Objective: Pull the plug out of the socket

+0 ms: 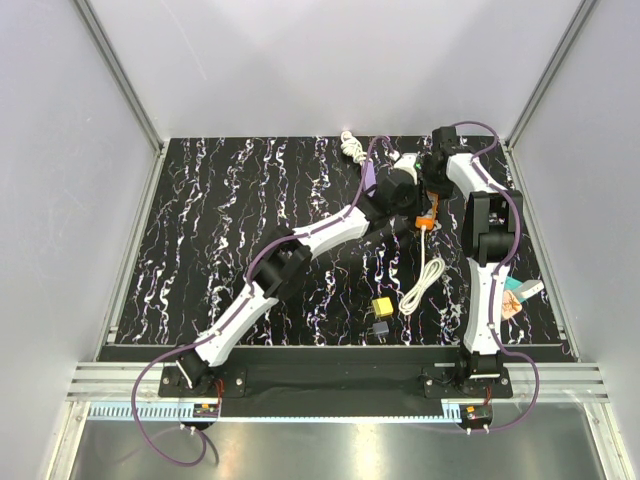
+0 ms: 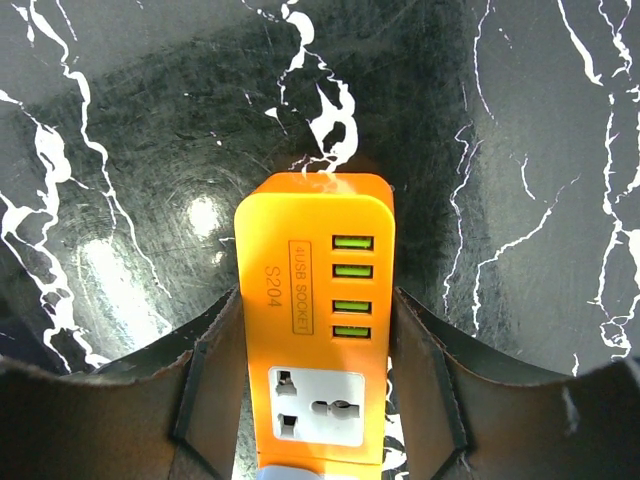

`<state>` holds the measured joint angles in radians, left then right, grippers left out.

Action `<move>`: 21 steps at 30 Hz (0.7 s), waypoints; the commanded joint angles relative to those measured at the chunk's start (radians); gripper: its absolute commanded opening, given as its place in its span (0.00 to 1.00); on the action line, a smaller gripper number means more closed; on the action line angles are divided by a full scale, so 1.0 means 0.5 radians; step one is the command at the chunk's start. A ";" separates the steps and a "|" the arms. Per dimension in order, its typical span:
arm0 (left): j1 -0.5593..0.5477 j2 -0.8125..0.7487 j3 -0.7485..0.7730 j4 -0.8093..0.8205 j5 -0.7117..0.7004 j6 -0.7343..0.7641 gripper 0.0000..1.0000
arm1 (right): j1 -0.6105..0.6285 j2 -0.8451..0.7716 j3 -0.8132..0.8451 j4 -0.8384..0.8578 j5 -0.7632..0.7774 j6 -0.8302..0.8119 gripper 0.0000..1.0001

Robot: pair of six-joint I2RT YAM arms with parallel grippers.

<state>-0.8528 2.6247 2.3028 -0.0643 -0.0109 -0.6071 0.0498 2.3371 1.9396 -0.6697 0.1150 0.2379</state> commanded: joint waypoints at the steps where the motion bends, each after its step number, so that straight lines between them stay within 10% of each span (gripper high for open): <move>1: 0.003 -0.261 0.336 0.325 -0.046 -0.056 0.00 | 0.014 0.084 0.014 -0.029 0.003 -0.098 0.00; 13: -0.006 -0.282 0.310 0.242 -0.107 -0.041 0.00 | 0.014 0.075 0.005 -0.026 0.015 -0.102 0.00; 21: -0.006 -0.589 -0.273 0.260 -0.113 0.162 0.00 | -0.032 0.057 0.017 -0.020 -0.101 -0.068 0.00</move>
<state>-0.8574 2.4622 2.2436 -0.0025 -0.0475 -0.5858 0.0410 2.3520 1.9518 -0.6594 0.1085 0.2047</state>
